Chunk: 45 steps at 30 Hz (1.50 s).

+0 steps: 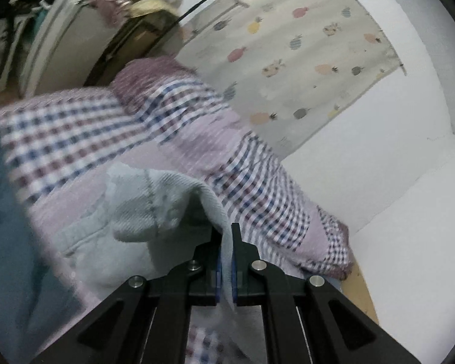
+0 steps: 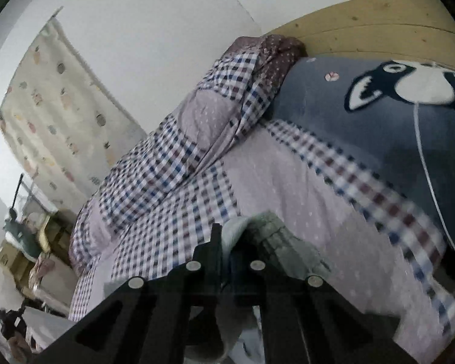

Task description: Fold clothes

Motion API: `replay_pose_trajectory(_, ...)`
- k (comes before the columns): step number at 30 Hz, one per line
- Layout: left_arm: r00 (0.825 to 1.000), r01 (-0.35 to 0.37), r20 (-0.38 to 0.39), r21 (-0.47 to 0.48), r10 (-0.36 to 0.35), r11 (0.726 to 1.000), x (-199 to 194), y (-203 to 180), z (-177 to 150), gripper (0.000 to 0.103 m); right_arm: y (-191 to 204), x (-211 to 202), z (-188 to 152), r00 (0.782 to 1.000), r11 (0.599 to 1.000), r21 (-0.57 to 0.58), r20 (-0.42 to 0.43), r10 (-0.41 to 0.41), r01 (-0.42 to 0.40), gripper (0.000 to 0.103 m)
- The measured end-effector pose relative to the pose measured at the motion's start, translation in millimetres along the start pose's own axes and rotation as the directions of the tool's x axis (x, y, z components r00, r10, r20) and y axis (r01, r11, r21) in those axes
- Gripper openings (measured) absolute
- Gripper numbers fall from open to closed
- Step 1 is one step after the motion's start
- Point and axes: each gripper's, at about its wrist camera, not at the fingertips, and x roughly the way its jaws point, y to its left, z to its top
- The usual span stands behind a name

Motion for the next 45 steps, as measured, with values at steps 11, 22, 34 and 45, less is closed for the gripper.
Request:
replay_pose_trajectory(11,1.0,-0.015,-0.014,0.119,0.017,0.993,253.1,-101.8,98.8,0.012,-2.2,131.8,42.8,0.989,0.987,0.059,-0.033,-0.147,0.149,0.004)
replay_pose_trajectory(22,0.93,-0.06,-0.322,0.336,0.174,0.94,308.8,-1.7,-45.6,0.074,-19.9,179.9,-27.8,0.964,0.976,-0.016,-0.153,-0.217,0.217,0.06)
replay_pose_trajectory(34,0.888,-0.02,-0.421,0.371,0.187,0.928,209.1,67.8,-169.8,0.074,-46.8,24.3,-144.8,0.959,0.978,0.022,-0.201,-0.201,0.209,0.073)
replay_pose_trajectory(45,0.858,-0.021,-0.395,0.612,0.329,0.79,237.8,33.0,-222.3,0.069,-91.7,43.0,-223.2,0.945,0.941,0.267,-0.305,-0.12,0.206,0.073)
